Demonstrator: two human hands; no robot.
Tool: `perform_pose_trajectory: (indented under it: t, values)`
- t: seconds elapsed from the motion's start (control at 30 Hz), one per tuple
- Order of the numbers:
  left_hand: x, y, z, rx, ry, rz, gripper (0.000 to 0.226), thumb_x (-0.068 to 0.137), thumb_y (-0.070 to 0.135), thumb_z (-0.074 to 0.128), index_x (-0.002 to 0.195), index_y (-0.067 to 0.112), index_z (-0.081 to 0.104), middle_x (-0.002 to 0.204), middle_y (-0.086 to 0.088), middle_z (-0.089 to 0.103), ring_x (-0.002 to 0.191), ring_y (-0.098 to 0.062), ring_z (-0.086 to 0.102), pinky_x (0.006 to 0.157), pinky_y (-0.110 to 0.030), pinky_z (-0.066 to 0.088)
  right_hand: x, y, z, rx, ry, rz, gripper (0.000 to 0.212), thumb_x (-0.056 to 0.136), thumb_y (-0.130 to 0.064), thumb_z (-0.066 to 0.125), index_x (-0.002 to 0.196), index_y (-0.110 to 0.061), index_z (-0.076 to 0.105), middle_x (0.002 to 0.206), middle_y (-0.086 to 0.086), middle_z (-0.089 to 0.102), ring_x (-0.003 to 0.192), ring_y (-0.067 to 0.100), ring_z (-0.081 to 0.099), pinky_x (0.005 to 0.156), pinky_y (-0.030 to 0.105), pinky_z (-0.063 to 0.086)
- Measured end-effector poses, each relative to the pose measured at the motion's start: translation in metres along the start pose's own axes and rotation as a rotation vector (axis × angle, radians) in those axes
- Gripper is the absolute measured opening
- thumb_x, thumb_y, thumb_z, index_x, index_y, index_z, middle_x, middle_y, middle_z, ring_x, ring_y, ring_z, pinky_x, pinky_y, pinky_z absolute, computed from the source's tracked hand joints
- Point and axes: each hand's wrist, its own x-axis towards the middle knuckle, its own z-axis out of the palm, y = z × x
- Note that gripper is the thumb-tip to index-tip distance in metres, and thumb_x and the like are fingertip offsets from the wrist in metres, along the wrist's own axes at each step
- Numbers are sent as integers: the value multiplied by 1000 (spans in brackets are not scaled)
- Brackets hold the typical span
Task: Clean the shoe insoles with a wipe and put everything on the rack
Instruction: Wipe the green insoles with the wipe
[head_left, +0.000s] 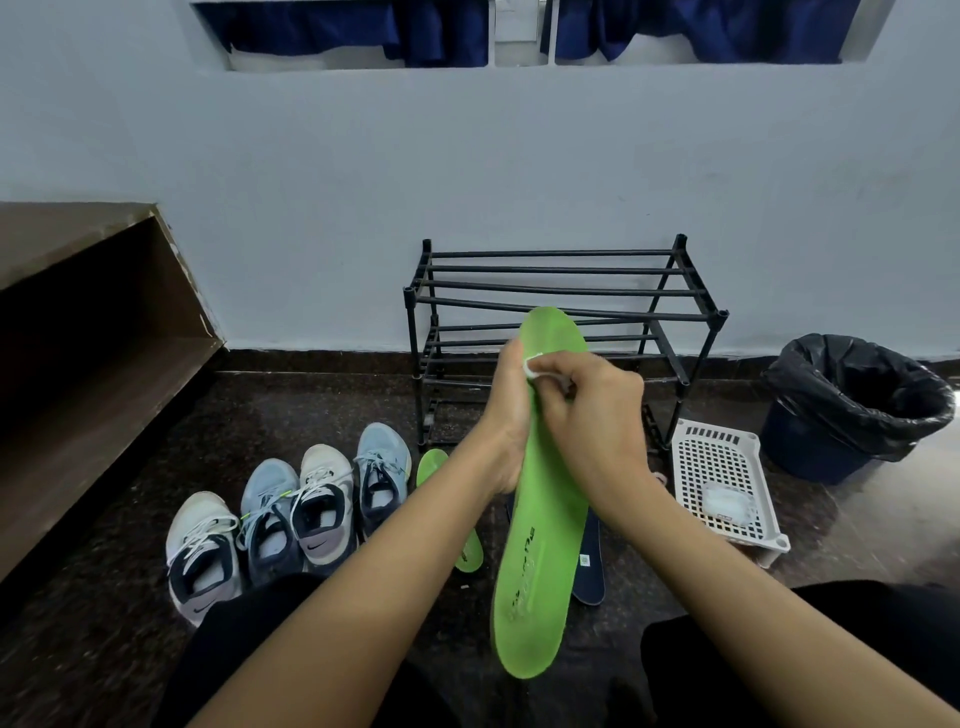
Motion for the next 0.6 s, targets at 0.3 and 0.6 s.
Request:
perform_pose_trajectory:
  t: [0.3,0.6]
  values:
    - [0,8,-9,-13,56,25,66,92,69,25,78,14,57,77,-8,55,70,-24,54,65,-30,46,-8,-4,6,31,-76,-35,26,79,4,61,92,-12,75,87,3,73,76,15,65,71,7,39]
    - [2,-5,5,-13,-56,27,60,93,64,25,92,16,61,77,-10,60,73,-25,60,70,-33,46,9,8,0,-33,39,-44,21,80,2,62,92,-10,75,89,4,74,80,21,67,80,26,49]
